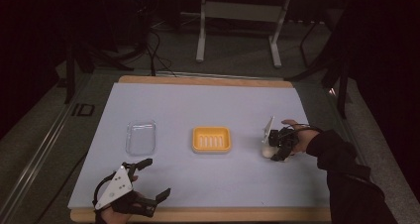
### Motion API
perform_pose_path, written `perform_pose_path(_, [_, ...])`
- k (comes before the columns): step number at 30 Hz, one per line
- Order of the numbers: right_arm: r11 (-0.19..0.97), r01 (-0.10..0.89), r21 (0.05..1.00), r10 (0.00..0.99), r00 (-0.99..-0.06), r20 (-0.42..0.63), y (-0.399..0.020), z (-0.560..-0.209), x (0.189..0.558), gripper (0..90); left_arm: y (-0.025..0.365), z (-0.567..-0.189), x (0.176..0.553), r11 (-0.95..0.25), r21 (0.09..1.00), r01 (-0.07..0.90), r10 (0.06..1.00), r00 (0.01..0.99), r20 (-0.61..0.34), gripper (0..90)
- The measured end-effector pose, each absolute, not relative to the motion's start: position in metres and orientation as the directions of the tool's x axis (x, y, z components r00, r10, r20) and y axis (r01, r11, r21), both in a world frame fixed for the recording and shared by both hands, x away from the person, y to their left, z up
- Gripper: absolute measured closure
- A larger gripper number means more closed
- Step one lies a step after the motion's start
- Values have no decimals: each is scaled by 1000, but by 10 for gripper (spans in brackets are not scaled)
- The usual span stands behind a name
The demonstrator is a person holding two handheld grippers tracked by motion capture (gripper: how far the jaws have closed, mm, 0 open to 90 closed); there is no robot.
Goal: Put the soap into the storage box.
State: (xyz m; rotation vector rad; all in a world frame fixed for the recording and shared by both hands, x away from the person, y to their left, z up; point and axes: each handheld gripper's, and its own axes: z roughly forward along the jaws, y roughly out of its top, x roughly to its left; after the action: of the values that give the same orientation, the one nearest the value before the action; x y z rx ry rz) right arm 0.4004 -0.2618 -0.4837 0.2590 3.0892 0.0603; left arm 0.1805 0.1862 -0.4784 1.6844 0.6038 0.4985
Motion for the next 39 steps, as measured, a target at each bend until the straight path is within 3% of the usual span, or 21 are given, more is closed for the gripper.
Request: perform_pose_path(39, [989,113,90,122,-987,-103,-206,-403,396,500,185,-479,181,-157,980,123,632,775,4,12])
